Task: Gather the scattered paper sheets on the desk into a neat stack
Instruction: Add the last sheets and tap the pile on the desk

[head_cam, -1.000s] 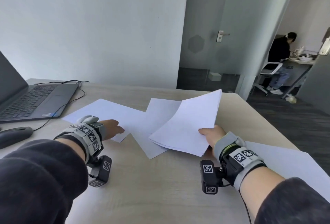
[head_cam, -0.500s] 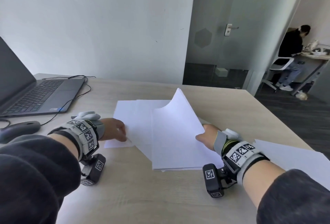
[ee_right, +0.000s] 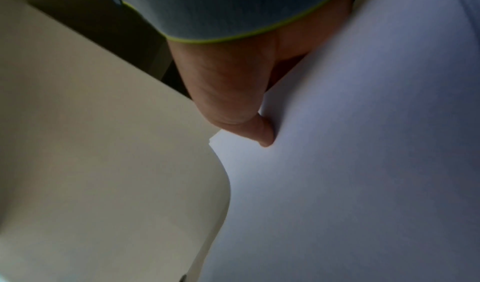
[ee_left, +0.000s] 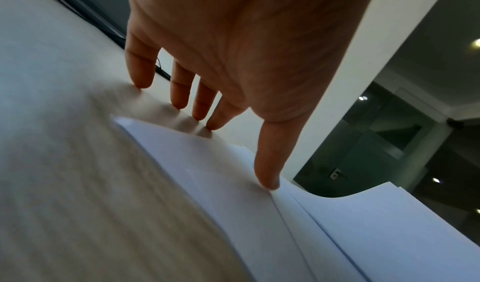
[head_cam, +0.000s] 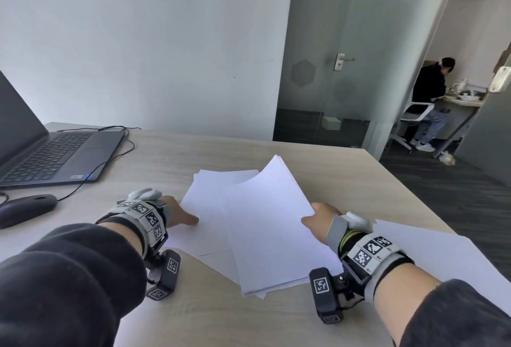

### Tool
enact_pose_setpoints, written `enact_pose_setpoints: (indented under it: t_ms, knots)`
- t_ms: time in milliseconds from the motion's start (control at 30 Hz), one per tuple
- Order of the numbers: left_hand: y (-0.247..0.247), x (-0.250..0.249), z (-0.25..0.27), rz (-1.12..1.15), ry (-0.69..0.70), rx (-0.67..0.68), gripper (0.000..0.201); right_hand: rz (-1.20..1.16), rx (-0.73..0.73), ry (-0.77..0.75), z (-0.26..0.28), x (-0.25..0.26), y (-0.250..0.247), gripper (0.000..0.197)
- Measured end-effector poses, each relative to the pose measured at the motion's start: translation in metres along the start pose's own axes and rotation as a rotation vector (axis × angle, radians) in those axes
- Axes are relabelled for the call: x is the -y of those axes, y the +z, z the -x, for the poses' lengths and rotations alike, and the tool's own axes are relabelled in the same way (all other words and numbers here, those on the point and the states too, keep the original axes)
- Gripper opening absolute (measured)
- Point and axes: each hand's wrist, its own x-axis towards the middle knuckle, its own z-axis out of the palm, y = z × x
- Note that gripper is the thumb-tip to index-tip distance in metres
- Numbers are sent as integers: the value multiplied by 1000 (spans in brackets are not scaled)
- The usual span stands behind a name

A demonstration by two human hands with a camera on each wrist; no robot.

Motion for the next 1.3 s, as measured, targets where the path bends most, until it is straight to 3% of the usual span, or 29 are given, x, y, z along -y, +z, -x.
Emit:
enact_pose_setpoints:
  t_ms: [167,300,467,600,733,967,1100,1233,1300]
  knots:
    - [5,-18,2,-49,44,-9,84,-329,-30,100,-1,-13,-13,24]
    - [7,-26,6,-51,107,45,73,-365,-43,109,7,-21,-6,10]
    - [2,-40,18,-111,99,114,80,-367,-48,80,19,-9,-4,18]
    - [-1,-46,27,-10,22,114,60,-503,28,117,31,2,2,12]
    - [-2,-54,33,131,-3,130,88,-542,37,112,41,8,5,8]
    - [7,-54,15,222,-10,107,98,-475,18,65,52,13,3,9]
    - [-2,-56,39,199,-28,106,87,-467,39,62,57,11,0,8]
    - [-9,-55,65,108,45,28,74,-413,-23,87,56,5,-9,17]
    - [-15,-55,81,96,79,19,64,-555,13,155,52,3,-13,18]
